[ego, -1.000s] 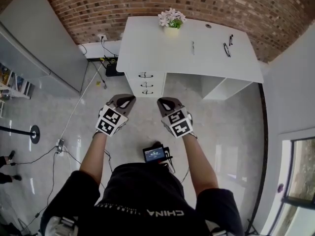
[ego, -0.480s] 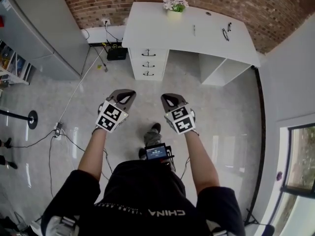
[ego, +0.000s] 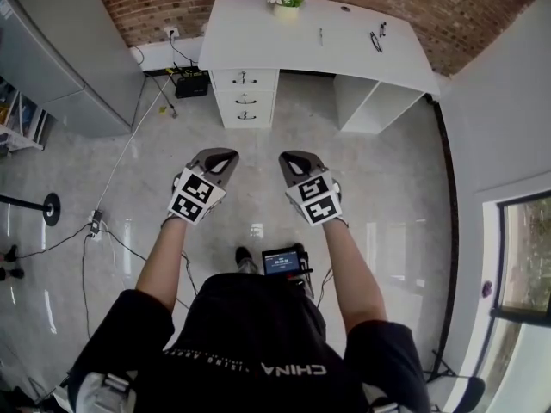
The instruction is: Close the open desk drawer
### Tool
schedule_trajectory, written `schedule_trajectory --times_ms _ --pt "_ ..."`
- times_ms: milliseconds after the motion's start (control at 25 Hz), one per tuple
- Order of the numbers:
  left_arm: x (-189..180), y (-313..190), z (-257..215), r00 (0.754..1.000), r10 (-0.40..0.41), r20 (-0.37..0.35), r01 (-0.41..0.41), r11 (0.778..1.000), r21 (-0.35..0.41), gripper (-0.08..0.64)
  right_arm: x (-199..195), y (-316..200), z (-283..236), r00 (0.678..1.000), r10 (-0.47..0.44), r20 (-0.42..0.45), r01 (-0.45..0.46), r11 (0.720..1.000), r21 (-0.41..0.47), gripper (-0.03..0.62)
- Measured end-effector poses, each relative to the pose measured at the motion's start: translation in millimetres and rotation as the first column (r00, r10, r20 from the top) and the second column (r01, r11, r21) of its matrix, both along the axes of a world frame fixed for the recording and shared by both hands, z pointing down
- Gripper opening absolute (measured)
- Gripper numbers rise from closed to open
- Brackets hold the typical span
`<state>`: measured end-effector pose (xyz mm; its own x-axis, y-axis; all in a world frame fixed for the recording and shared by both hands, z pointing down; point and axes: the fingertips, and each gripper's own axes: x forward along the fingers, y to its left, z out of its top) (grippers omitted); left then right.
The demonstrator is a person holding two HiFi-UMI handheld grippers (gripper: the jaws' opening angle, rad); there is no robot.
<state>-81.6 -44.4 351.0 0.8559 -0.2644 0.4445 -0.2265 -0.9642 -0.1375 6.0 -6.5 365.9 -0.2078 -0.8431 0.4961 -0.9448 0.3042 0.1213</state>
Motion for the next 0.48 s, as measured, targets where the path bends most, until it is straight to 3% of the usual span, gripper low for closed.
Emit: schedule_trajectory --times_ms 200,480 --pt "33 7 -7 1.000 -0.014 -0.017 0.014 1.000 0.018 0.012 23 3 -18 1.000 -0.015 0.000 0.015 0.999 0.032 0.017" --pt "99 22 -17 0.999 -0.045 -0.021 0.046 0.998 0.043 0.012 88 19 -24 0.998 -0.024 -0.056 0.026 0.999 0.035 0.017"
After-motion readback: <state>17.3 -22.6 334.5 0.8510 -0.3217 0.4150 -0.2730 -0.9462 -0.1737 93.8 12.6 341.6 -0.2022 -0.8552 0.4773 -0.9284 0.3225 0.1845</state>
